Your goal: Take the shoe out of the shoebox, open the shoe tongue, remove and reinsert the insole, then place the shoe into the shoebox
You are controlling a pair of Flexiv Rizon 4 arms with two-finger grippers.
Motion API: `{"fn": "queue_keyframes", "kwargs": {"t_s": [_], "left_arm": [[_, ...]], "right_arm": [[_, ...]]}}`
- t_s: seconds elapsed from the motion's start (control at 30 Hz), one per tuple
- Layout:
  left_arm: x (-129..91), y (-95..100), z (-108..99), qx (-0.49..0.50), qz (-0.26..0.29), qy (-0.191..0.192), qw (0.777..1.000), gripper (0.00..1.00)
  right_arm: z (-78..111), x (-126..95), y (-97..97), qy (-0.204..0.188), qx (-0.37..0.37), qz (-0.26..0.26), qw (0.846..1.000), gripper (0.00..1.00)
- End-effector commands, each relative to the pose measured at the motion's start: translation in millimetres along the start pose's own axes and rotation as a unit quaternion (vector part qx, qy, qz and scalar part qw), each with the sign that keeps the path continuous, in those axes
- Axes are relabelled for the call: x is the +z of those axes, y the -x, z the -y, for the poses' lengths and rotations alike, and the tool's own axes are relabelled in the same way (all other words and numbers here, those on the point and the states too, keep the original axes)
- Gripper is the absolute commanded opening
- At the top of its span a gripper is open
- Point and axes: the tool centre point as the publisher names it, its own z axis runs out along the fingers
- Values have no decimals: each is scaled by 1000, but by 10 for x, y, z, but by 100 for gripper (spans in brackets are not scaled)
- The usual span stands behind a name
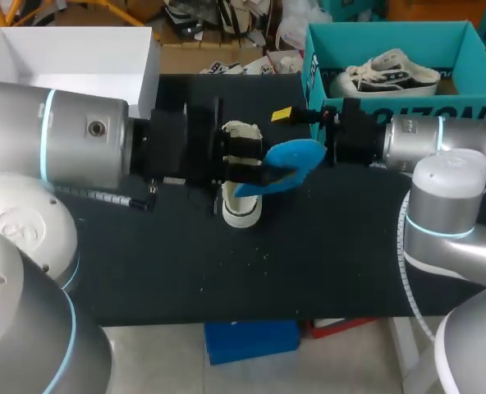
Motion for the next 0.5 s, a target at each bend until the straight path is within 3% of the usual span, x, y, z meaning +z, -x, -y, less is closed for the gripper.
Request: {"fn": "queue_keyframes", "kwargs": {"t_s": [0.03, 0.07, 0.13, 0.5], "left_arm": [[-118, -644, -103, 196, 100, 50, 974, 0], [-104, -744, -166, 214, 108, 64, 969, 0], [-85, -838, -289, 209, 104, 47, 971, 0], [-85, -838, -289, 209, 104, 47, 971, 0]], "right_arm": [[2, 19, 1, 2, 0, 0, 1000, 100], [2, 19, 1, 2, 0, 0, 1000, 100], [2, 19, 1, 2, 0, 0, 1000, 100], [2, 19, 1, 2, 0, 0, 1000, 100]]}}
